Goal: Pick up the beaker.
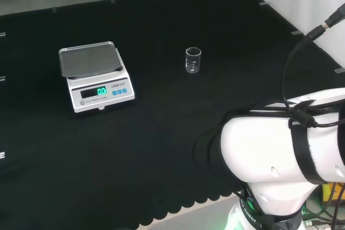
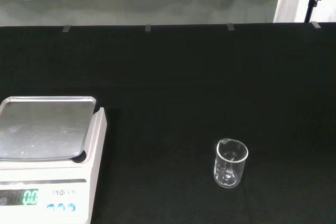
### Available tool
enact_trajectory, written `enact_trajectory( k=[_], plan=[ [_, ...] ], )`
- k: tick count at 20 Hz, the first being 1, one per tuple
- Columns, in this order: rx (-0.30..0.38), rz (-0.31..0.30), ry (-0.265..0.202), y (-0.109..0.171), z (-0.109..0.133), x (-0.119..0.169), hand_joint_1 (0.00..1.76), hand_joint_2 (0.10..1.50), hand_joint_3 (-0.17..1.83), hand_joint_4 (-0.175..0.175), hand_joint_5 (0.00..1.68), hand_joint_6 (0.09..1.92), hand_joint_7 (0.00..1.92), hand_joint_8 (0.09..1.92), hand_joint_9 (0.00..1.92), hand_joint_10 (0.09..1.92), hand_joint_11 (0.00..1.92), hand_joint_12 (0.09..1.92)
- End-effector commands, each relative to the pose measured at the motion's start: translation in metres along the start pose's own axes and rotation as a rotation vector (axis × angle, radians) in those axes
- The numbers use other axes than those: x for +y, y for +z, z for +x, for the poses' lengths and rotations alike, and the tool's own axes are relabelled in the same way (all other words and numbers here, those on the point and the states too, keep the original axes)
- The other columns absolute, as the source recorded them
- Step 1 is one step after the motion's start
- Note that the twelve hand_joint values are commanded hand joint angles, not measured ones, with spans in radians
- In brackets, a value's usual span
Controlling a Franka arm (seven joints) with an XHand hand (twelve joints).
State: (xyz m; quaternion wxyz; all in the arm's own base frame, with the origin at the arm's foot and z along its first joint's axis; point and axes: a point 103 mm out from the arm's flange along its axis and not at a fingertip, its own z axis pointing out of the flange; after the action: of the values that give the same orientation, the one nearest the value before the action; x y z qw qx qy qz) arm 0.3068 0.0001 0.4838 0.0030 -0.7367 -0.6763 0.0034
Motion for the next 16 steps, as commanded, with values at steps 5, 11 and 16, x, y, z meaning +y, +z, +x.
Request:
enact_trajectory(
  k=[5,11,16],
  plan=[
    [-0.019,-0.001,-0.003,0.001,0.0,0.002,0.2,0.98,-0.07,0.052,0.0,0.09,0.01,0.09,0.03,0.09,0.01,1.17],
    [-0.019,0.021,-0.001,0.015,0.019,0.022,0.2,0.98,-0.07,0.05,0.0,0.09,0.0,0.09,0.02,0.09,0.0,1.19],
    [0.062,0.01,-0.067,0.038,0.001,0.038,0.2,0.98,-0.07,0.043,0.0,0.09,0.01,0.09,0.03,0.09,0.0,1.2]
  ],
)
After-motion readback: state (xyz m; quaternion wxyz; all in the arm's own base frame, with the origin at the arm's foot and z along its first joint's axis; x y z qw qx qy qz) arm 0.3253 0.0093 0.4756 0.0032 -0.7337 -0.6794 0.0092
